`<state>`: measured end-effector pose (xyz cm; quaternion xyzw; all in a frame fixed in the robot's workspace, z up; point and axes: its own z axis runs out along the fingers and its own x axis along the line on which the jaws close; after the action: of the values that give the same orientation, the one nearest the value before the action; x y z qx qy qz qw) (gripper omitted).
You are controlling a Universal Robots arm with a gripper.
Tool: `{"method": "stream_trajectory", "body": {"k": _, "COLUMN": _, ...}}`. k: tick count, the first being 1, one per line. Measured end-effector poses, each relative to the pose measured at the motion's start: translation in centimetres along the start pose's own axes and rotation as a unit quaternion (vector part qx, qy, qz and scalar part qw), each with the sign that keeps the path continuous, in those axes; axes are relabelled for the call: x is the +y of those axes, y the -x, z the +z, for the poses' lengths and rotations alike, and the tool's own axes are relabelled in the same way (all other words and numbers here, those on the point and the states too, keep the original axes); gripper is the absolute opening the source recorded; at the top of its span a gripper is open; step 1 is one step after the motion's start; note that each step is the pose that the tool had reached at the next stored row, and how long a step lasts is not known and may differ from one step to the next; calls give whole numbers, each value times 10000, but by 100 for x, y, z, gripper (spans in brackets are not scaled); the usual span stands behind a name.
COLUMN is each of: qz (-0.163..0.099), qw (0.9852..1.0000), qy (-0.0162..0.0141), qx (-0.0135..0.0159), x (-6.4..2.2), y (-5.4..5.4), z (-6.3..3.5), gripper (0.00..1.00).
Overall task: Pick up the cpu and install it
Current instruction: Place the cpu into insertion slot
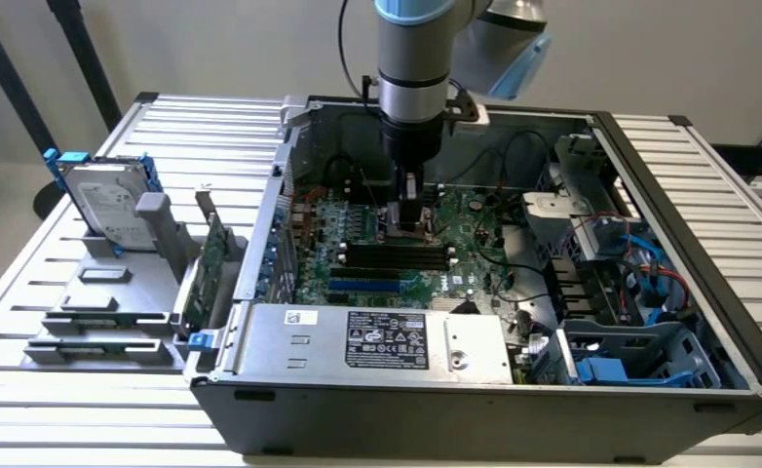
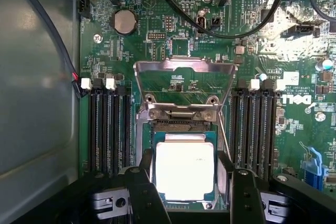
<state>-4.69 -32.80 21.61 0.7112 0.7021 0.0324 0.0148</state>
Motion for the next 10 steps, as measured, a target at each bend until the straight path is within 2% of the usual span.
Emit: {"method": "stream_trajectory", "body": {"k": 10, "qz": 68, "qw": 10000, "qy": 2, "qx": -4, "x": -5, "y": -44, "z": 69, "gripper": 55}}
